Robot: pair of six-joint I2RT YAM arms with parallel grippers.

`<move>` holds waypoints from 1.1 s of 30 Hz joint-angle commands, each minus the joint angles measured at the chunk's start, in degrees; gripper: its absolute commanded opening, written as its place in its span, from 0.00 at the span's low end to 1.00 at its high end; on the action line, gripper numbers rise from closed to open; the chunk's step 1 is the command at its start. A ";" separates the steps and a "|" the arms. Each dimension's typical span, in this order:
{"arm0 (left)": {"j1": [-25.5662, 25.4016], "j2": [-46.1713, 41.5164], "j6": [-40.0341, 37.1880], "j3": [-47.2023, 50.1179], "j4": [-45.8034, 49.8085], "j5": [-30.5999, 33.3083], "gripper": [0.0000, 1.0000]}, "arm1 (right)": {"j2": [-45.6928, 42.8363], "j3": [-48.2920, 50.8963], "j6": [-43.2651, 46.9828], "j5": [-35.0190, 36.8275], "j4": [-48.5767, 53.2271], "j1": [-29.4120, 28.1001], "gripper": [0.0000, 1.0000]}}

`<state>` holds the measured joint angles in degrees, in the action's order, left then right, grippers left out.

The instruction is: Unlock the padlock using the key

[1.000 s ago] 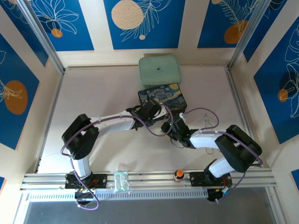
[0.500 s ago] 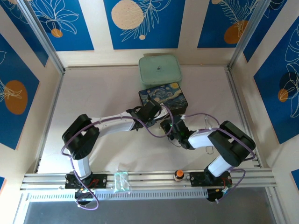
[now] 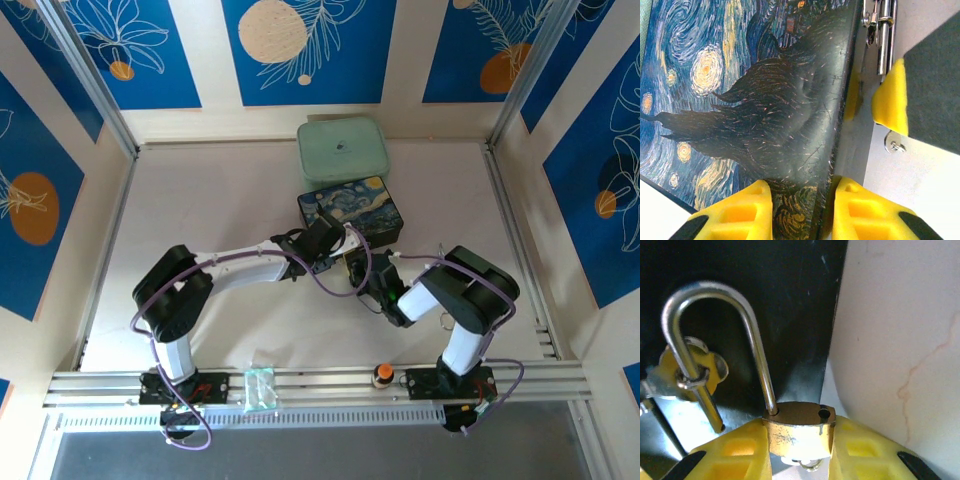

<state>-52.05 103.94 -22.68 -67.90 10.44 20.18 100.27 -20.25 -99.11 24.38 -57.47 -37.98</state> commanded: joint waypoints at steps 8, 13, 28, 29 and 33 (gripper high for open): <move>-0.42 4.62 0.48 5.32 15.96 -5.02 0.18 | -2.04 2.02 0.02 7.76 13.15 5.16 0.25; -0.24 4.30 0.51 5.73 15.80 -4.61 0.18 | -4.34 3.44 2.10 5.38 12.09 8.39 0.25; 0.25 3.84 0.97 6.29 15.28 -4.50 0.17 | -5.64 3.33 4.49 -7.04 13.16 16.11 0.23; 0.27 3.75 0.96 6.29 15.31 -4.47 0.16 | -4.06 3.50 3.32 -8.12 11.73 16.69 0.23; 0.35 3.55 0.80 6.84 14.81 -4.52 0.16 | 4.61 3.61 -0.74 -12.45 1.88 18.95 0.23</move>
<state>-52.18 103.57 -22.90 -66.26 6.98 19.92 98.02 -17.56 -96.82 7.29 -56.86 -22.37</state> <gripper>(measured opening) 0.240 0.231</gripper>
